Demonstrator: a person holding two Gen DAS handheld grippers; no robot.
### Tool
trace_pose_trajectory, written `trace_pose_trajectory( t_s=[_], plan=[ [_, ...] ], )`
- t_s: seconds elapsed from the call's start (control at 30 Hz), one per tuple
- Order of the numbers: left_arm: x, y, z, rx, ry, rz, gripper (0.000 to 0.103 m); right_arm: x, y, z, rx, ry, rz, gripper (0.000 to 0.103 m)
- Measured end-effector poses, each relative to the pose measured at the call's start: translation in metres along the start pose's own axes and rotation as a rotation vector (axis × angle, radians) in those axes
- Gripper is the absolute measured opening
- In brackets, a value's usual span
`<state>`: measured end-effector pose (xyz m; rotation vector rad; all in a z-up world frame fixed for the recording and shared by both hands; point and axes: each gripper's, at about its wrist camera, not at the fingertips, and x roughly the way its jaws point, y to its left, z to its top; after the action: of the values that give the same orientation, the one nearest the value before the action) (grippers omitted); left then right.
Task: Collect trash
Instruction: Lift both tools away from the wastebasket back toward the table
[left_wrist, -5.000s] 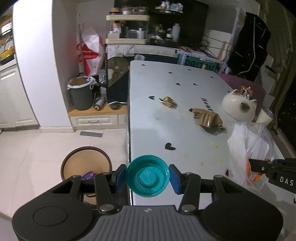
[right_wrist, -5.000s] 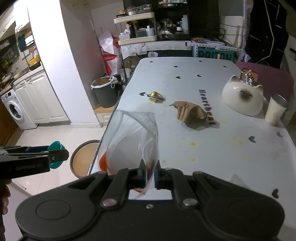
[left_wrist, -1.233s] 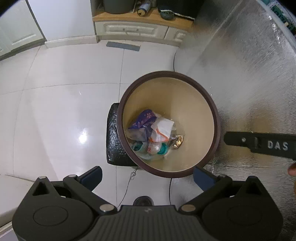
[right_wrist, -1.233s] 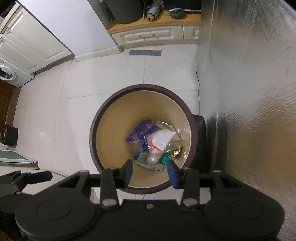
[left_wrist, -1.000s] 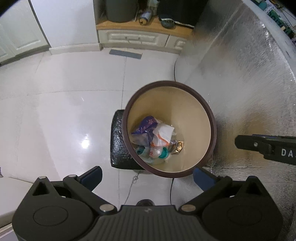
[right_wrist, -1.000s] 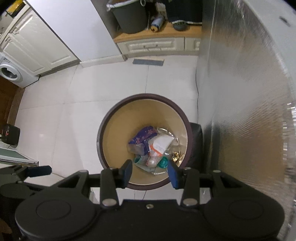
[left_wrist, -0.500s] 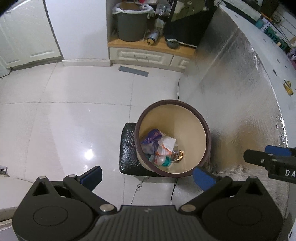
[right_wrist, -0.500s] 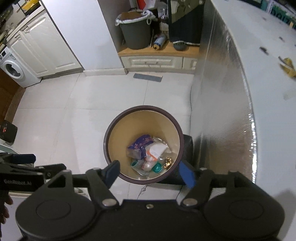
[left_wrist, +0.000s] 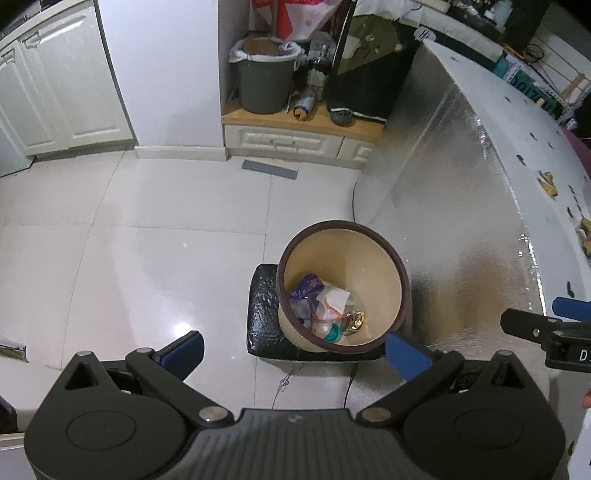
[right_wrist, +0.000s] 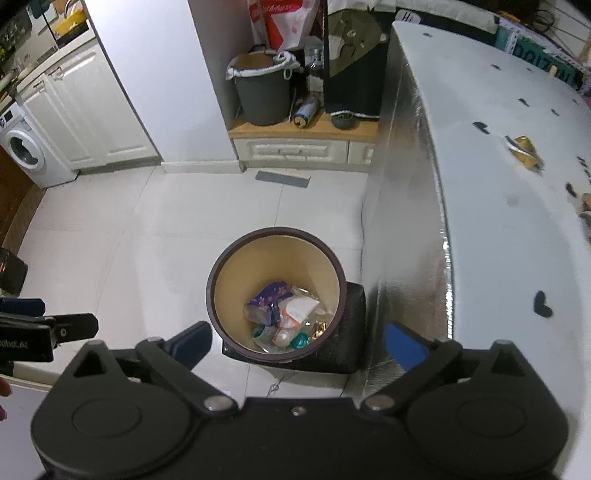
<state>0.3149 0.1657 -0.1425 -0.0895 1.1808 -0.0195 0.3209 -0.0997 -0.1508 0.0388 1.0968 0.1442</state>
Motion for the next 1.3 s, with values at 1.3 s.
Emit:
trace_pose_trajectory(
  t_s=[1.3],
  plan=[
    [-0.113,-0.154,-0.085,0.082,-0.217,-0.028,0.103,-0.157,-0.114,-0.092,0.016,-0.209,-0.003,0.103]
  ],
)
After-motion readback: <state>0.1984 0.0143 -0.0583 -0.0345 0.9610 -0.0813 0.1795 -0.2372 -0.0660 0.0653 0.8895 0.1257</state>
